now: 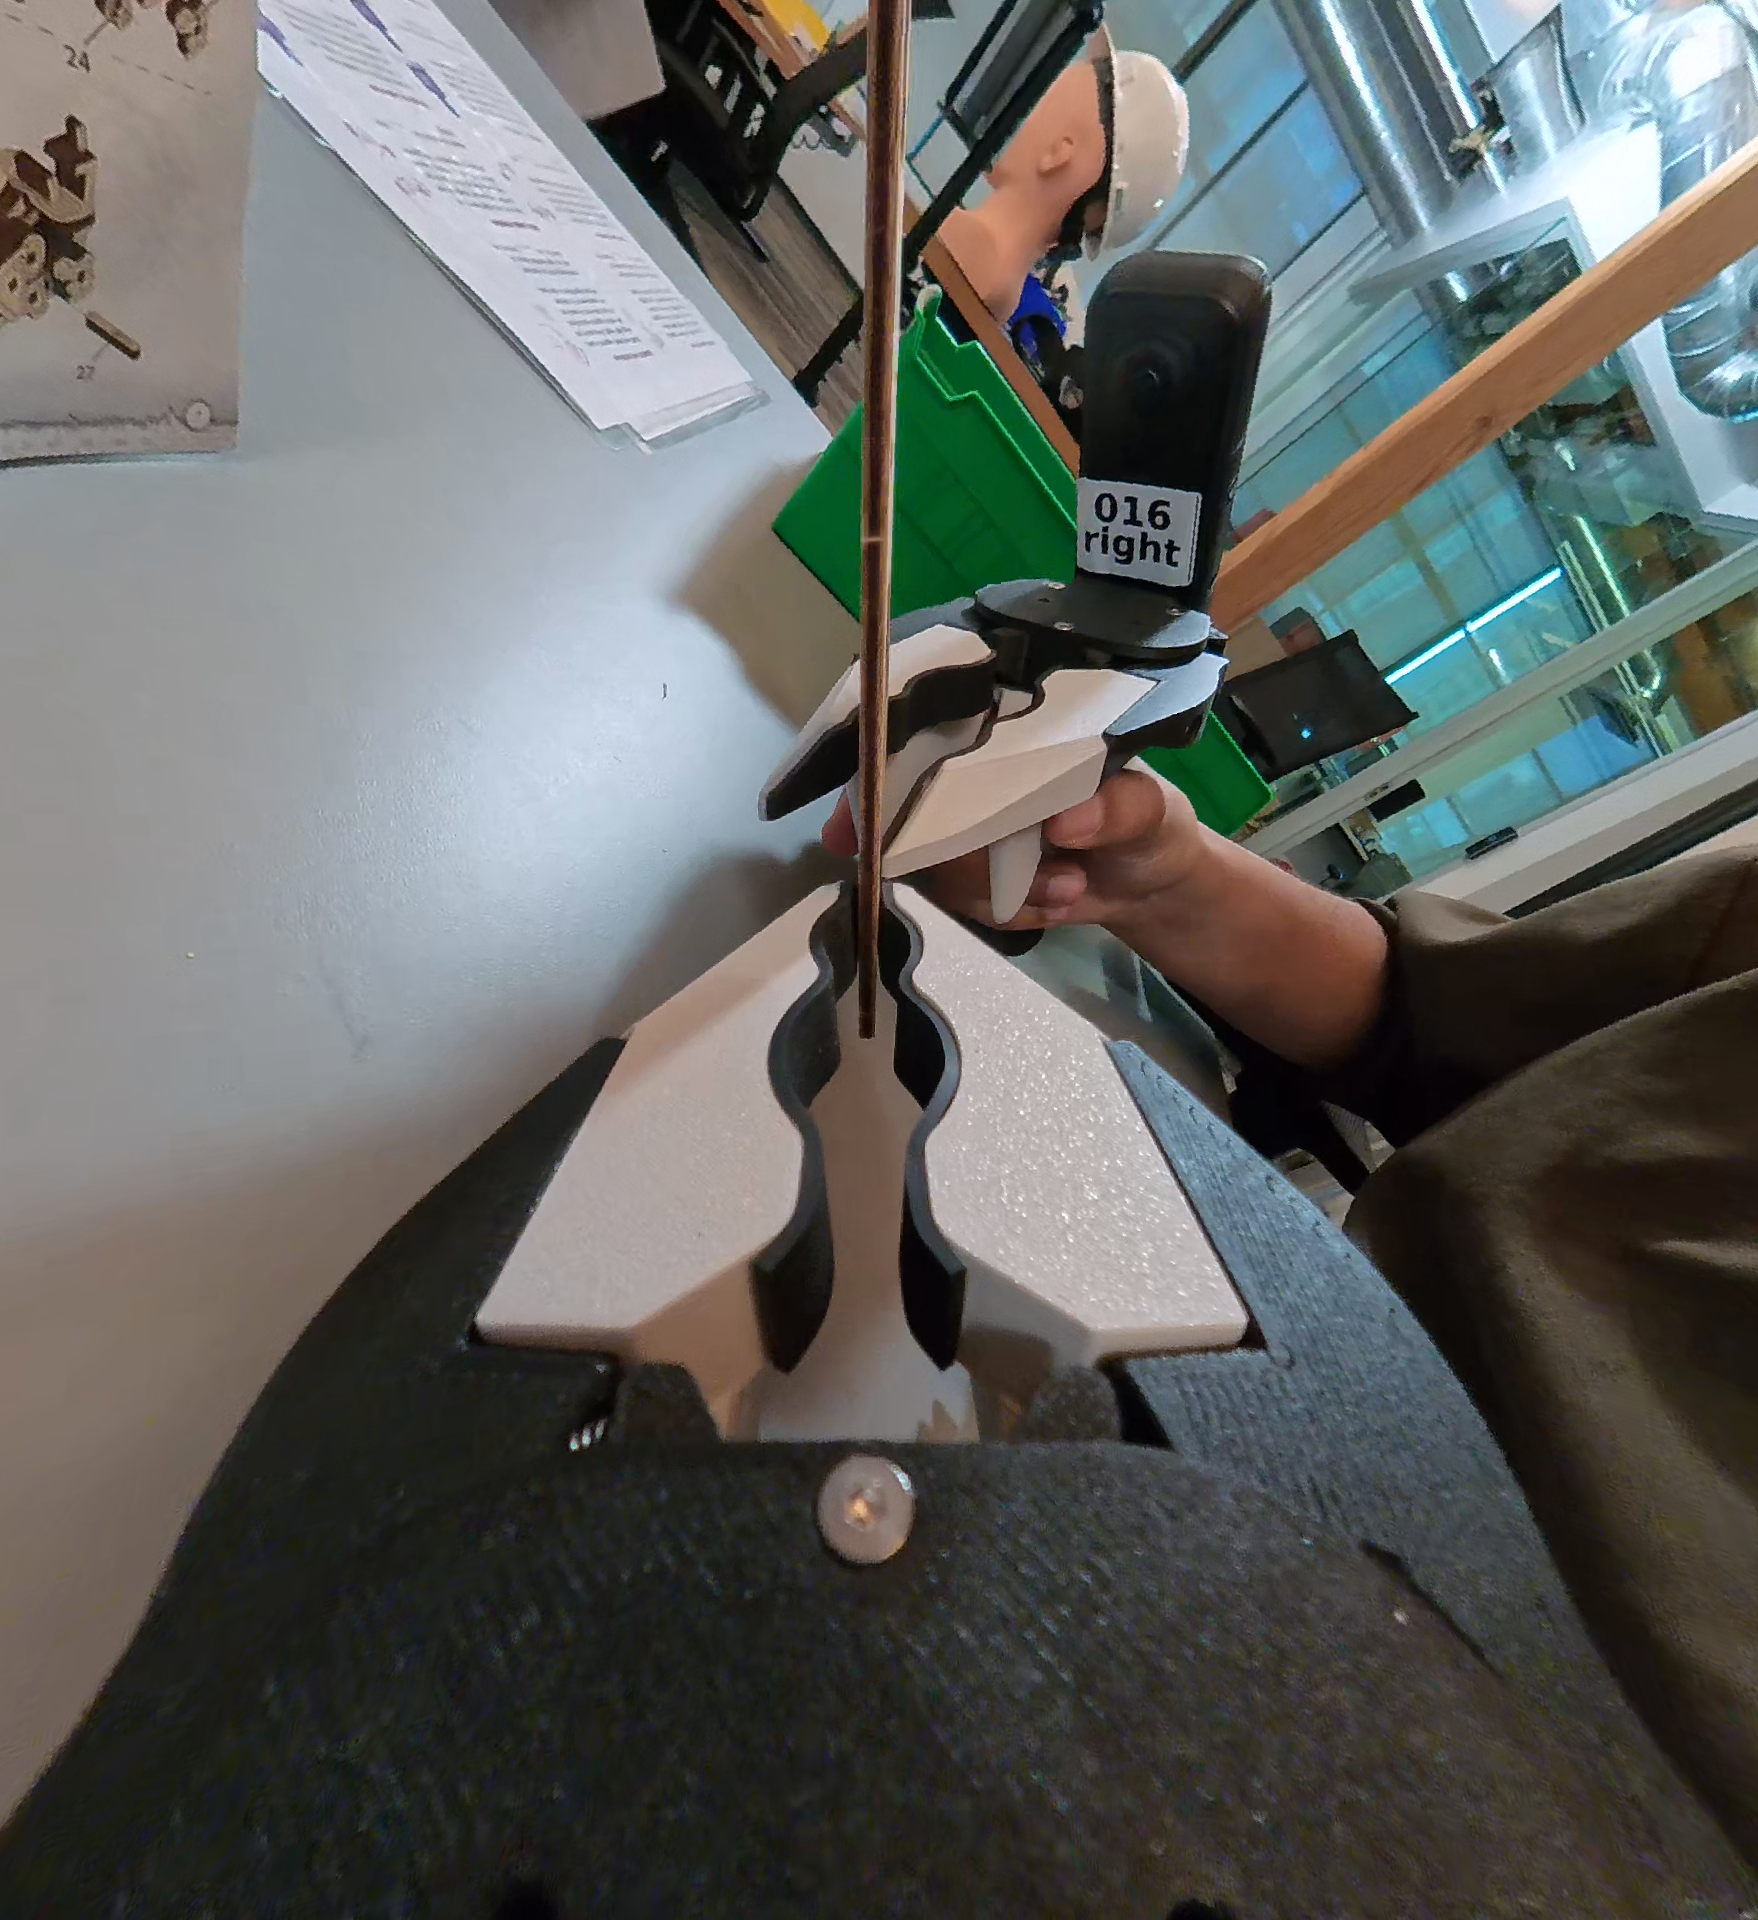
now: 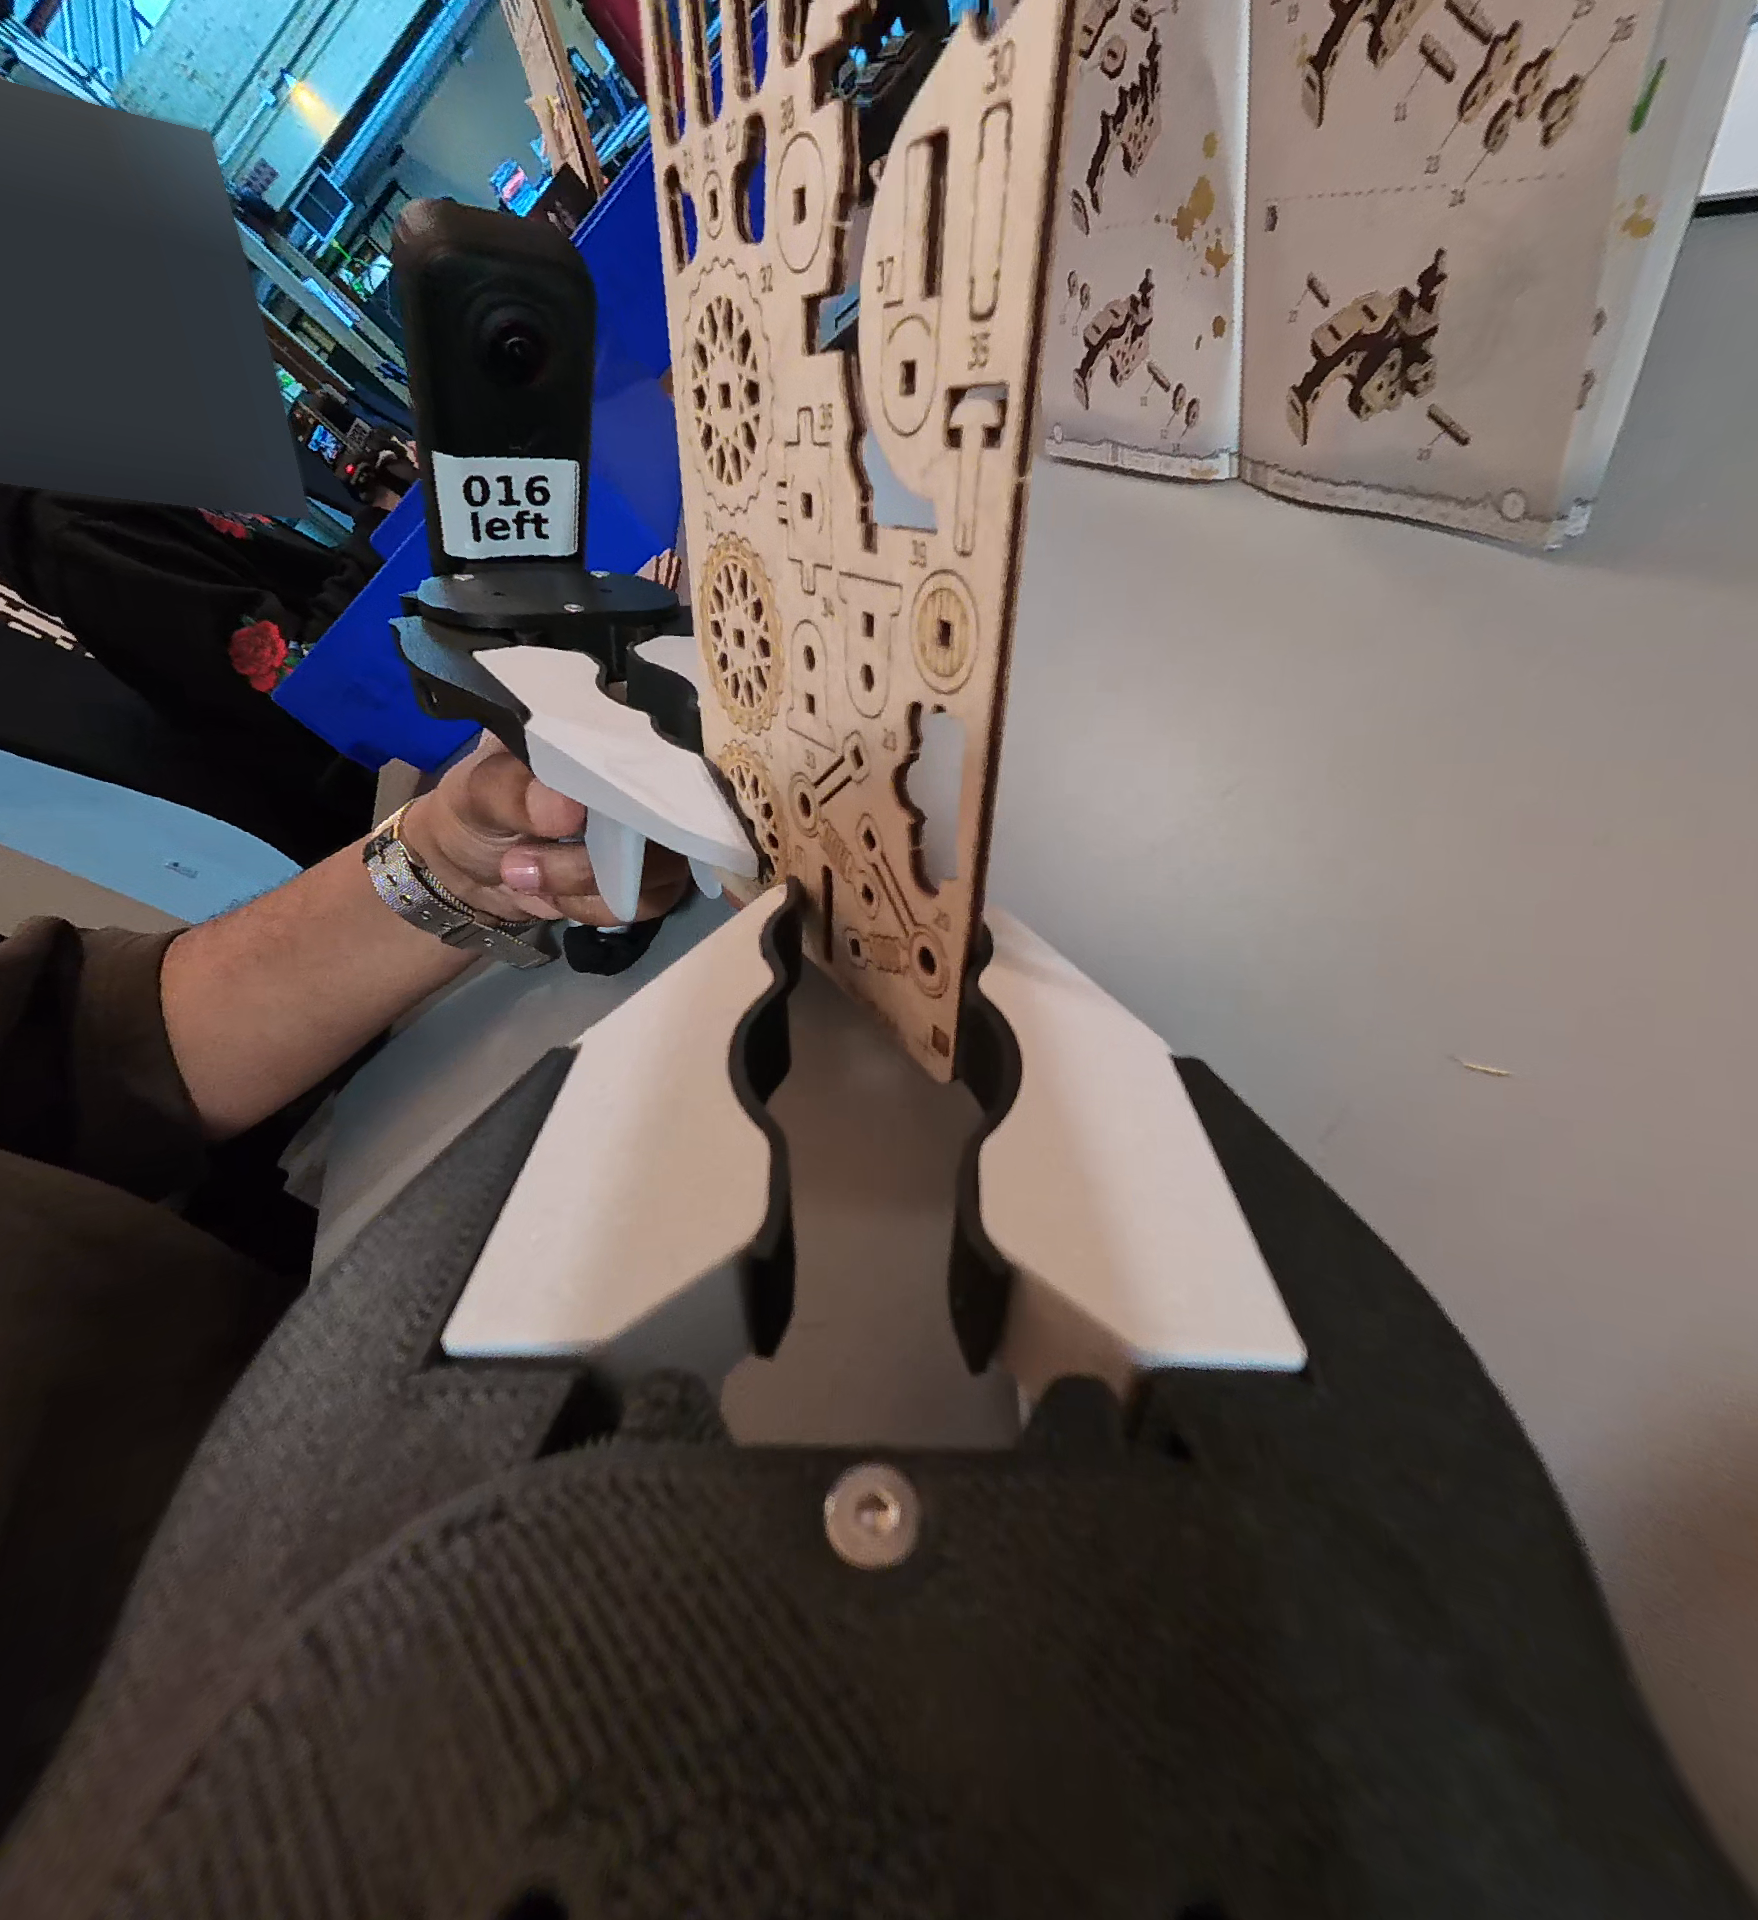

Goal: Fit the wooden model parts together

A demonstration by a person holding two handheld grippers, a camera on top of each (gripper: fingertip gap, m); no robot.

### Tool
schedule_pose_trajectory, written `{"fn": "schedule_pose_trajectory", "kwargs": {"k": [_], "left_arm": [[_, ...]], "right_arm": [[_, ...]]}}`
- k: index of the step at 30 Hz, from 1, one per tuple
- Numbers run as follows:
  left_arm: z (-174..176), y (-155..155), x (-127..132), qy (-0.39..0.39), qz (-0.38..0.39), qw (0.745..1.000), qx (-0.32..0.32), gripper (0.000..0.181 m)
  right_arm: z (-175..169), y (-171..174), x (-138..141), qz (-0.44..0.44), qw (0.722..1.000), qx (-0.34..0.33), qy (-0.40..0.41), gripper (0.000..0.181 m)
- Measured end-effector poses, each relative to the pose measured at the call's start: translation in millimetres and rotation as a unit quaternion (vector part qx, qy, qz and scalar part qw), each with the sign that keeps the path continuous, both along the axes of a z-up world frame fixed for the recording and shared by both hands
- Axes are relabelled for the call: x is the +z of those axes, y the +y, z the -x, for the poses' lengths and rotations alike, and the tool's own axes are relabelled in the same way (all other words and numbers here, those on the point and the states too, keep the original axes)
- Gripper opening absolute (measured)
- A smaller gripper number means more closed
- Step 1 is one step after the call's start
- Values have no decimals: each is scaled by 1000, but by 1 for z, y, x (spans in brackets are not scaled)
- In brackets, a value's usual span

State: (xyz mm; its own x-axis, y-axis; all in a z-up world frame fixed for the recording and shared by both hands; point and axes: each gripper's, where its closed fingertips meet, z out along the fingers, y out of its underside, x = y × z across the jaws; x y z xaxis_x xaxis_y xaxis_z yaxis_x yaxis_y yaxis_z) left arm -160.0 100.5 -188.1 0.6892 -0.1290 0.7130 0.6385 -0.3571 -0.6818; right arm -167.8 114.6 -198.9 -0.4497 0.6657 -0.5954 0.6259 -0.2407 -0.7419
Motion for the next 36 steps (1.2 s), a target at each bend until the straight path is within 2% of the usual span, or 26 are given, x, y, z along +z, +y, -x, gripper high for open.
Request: {"fn": "schedule_pose_trajectory", "kwargs": {"k": [19, 36], "left_arm": [[0, 1, -4, 7, 16, 1000, 5, 0], [1, 1, 0, 2, 2, 1000, 6, 0]], "right_arm": [[2, 2, -4, -18, 1000, -12, -4, 26], [4, 2, -1, 12, 1000, -5, -7, 26]]}}
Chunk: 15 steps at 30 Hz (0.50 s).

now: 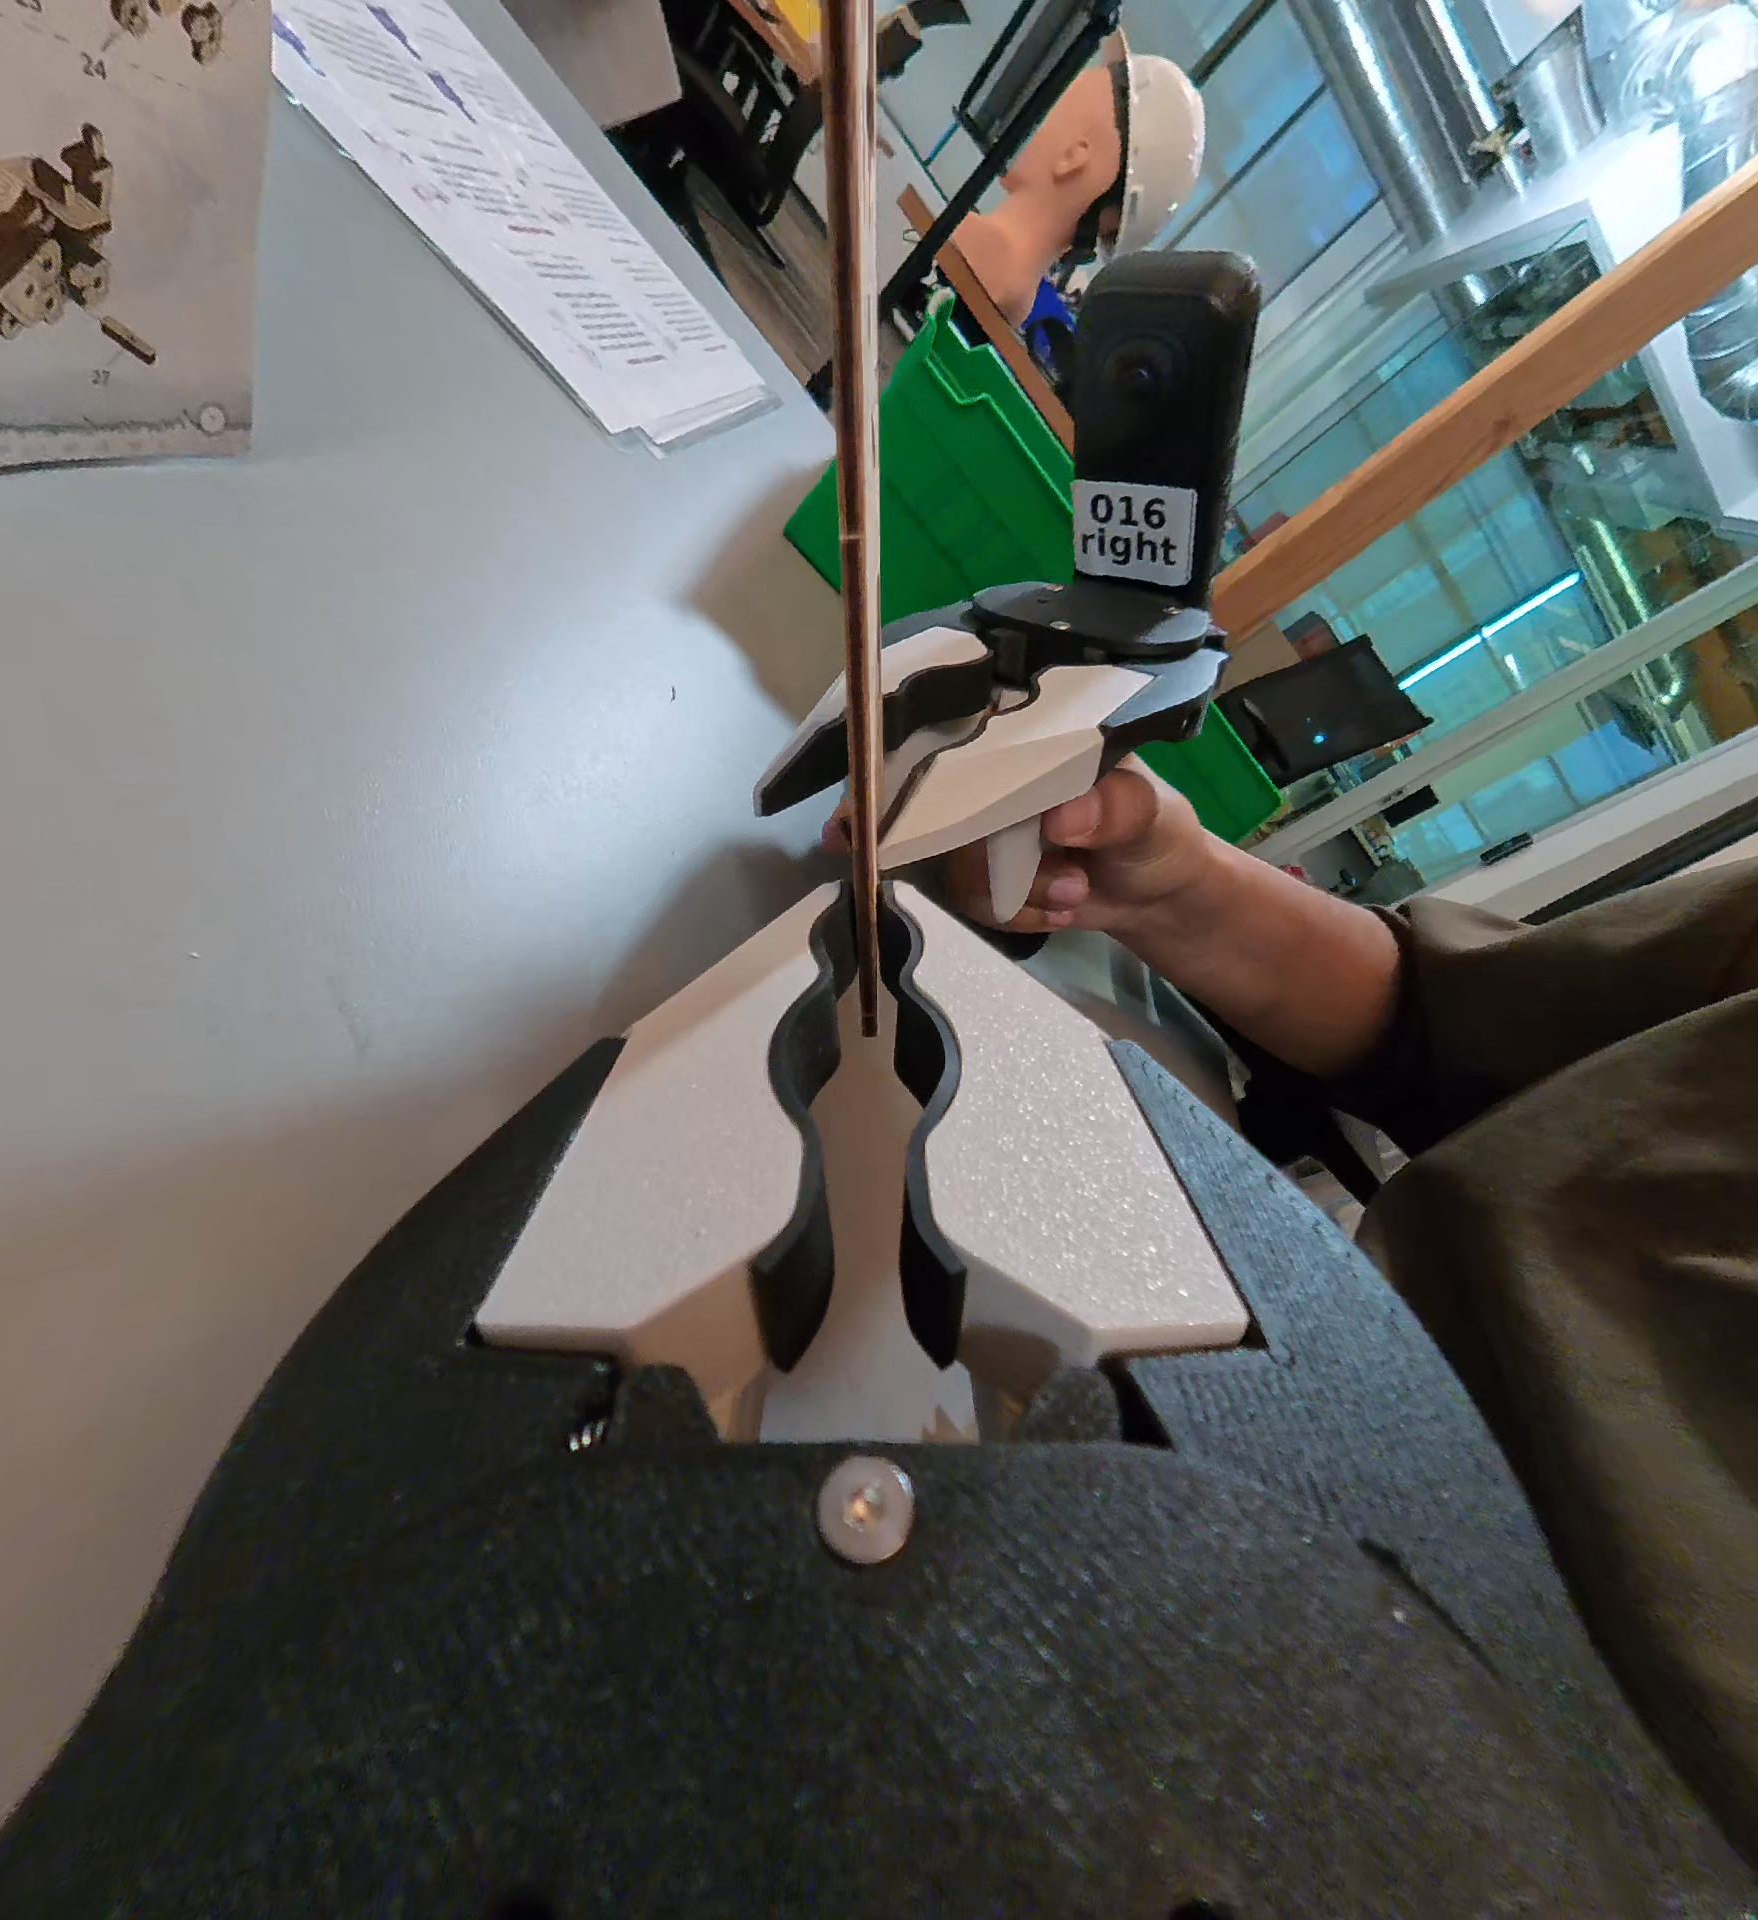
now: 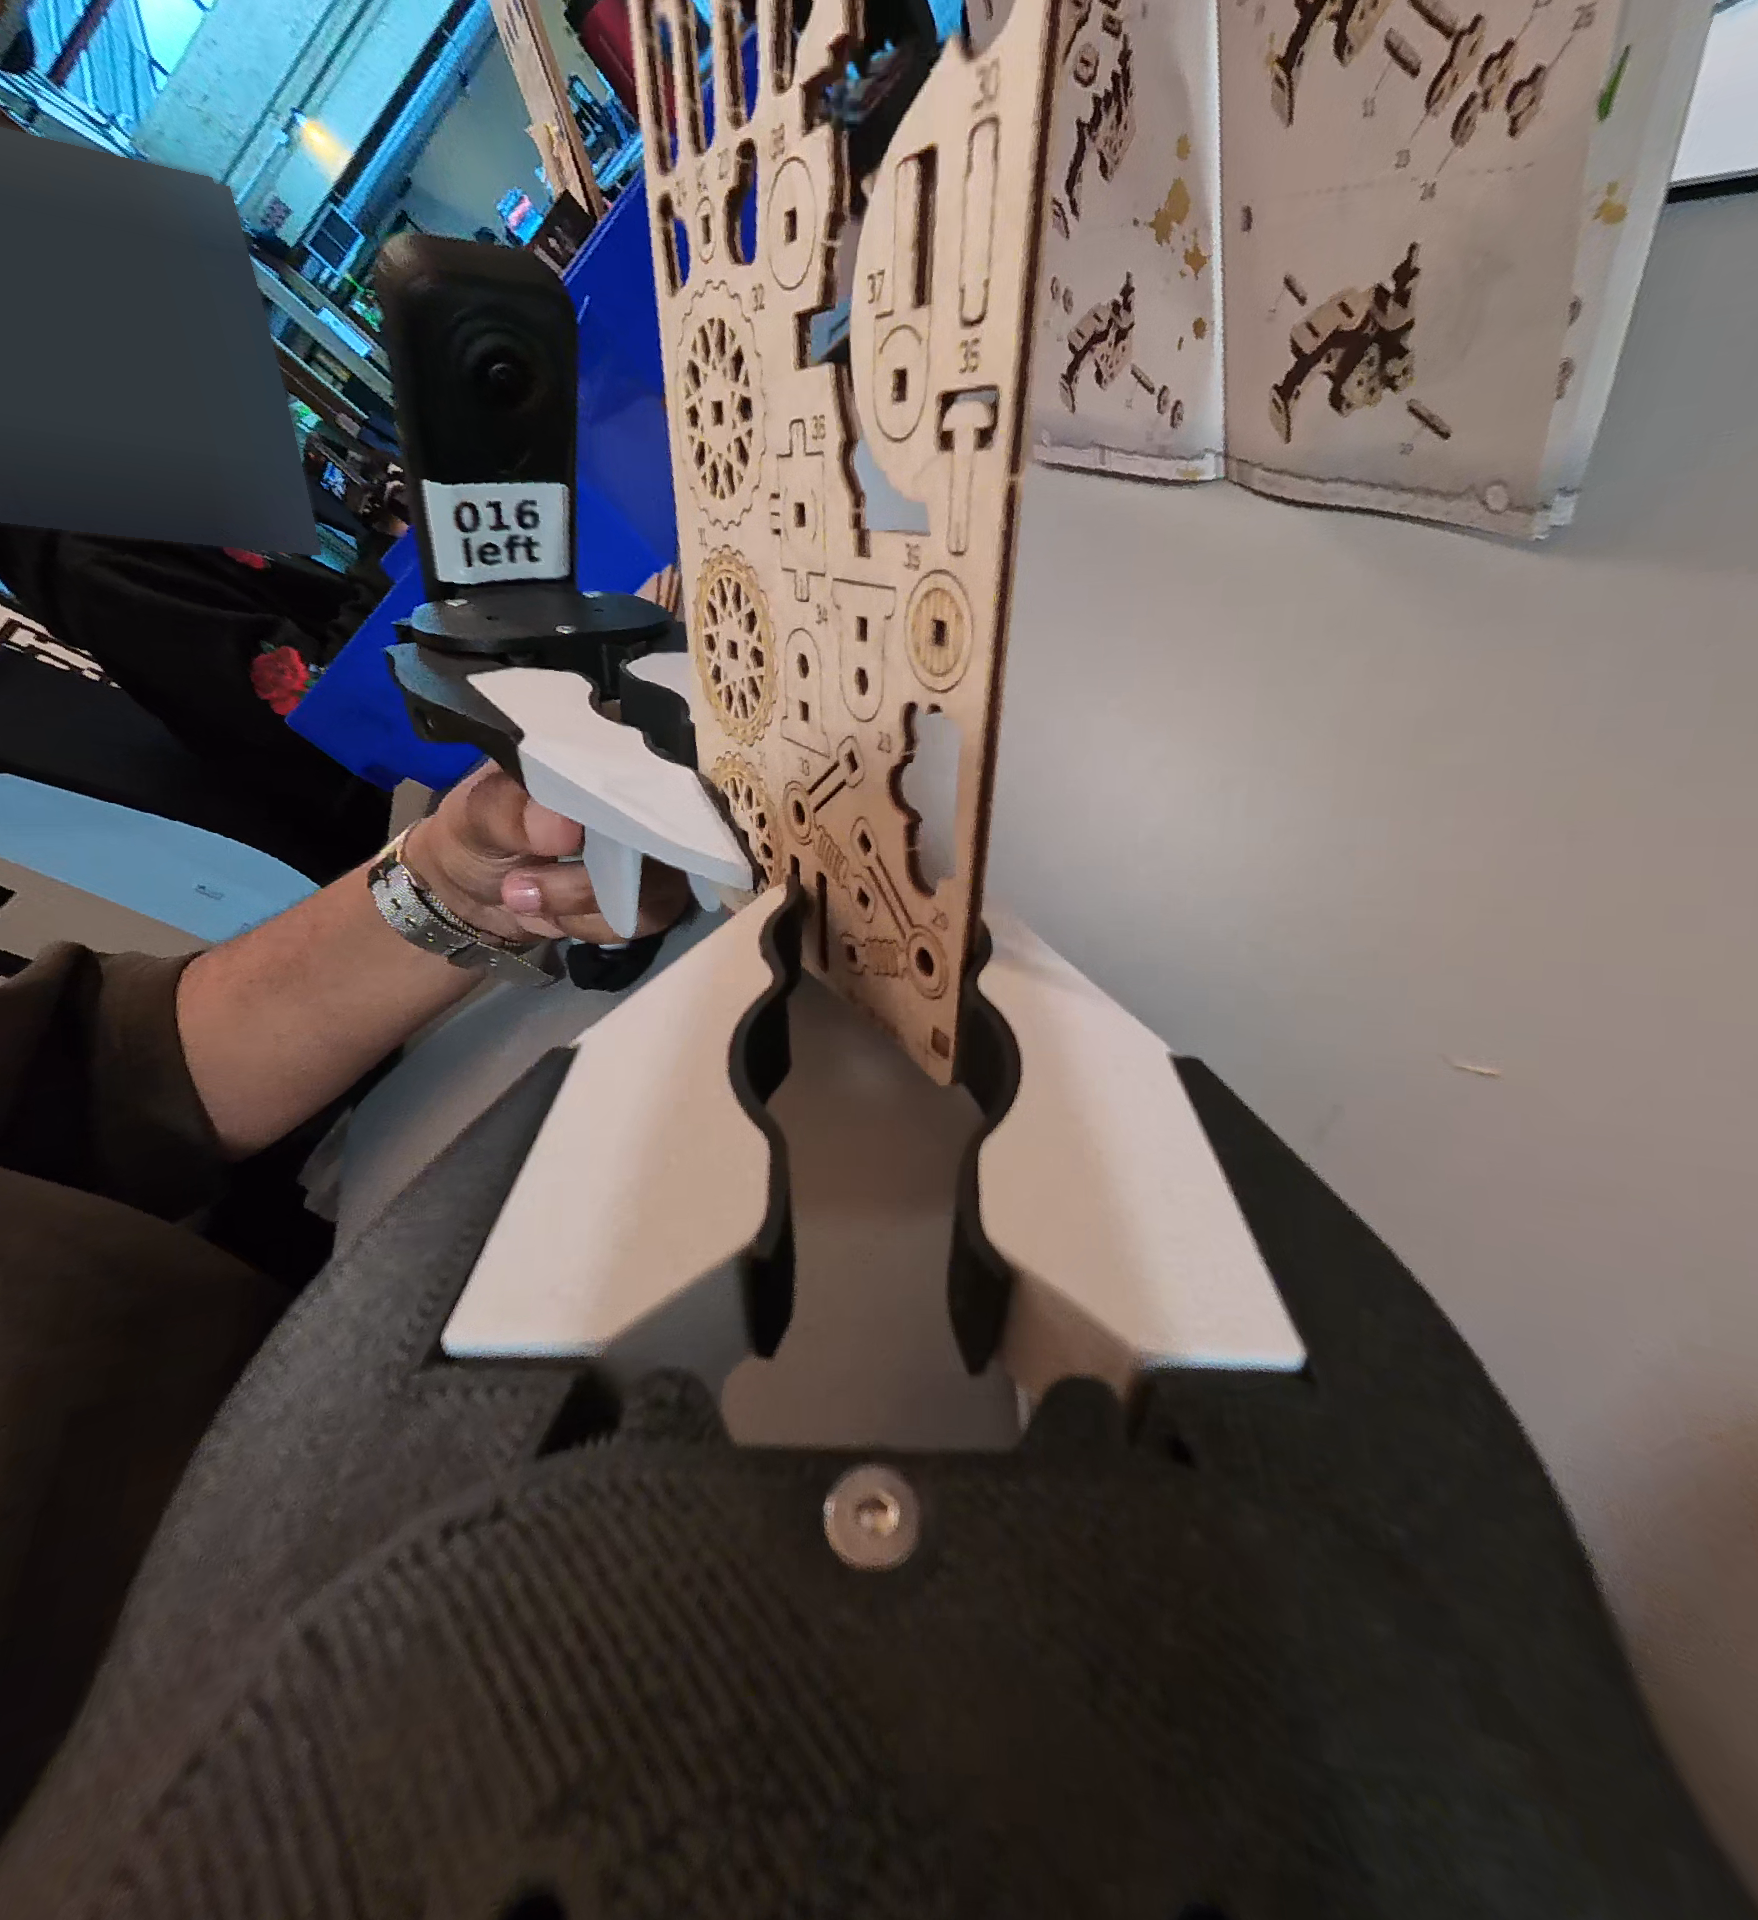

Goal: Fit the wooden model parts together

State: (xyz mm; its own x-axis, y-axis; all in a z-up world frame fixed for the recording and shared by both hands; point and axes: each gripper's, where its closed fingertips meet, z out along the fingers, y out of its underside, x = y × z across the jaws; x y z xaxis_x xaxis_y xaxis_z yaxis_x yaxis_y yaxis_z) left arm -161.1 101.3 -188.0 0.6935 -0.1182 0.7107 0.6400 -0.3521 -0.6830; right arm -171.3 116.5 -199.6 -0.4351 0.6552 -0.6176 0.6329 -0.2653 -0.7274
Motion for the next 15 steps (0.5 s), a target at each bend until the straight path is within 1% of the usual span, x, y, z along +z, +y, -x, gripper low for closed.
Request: {"fn": "schedule_pose_trajectory", "kwargs": {"k": [2, 4, 5, 7, 11, 15], "left_arm": [[1, -1, 2, -13, -7, 1000, -1, 0], [2, -2, 4, -24, -14, 1000, -2, 0], [3, -2, 5, -28, -17, 999, -3, 0], [3, -3, 7, -34, -24, 999, -5, 0], [4, -5, 10, -48, -35, 998, -9, 0], [9, -11, 23, -96, -77, 992, -15, 0]], "right_arm": [[1, 0, 2, 9, 1000, 2, 3, 28], [1, 1, 6, 30, 1000, 3, 8, 37], [2, 2, 9, 43, 999, 3, 13, 39], [2, 6, 16, 62, 998, -1, 29, 40], [2, 10, 26, 72, 996, 2, 60, 40], [-3, 12, 46, 95, 988, 16, 124, 40]]}}
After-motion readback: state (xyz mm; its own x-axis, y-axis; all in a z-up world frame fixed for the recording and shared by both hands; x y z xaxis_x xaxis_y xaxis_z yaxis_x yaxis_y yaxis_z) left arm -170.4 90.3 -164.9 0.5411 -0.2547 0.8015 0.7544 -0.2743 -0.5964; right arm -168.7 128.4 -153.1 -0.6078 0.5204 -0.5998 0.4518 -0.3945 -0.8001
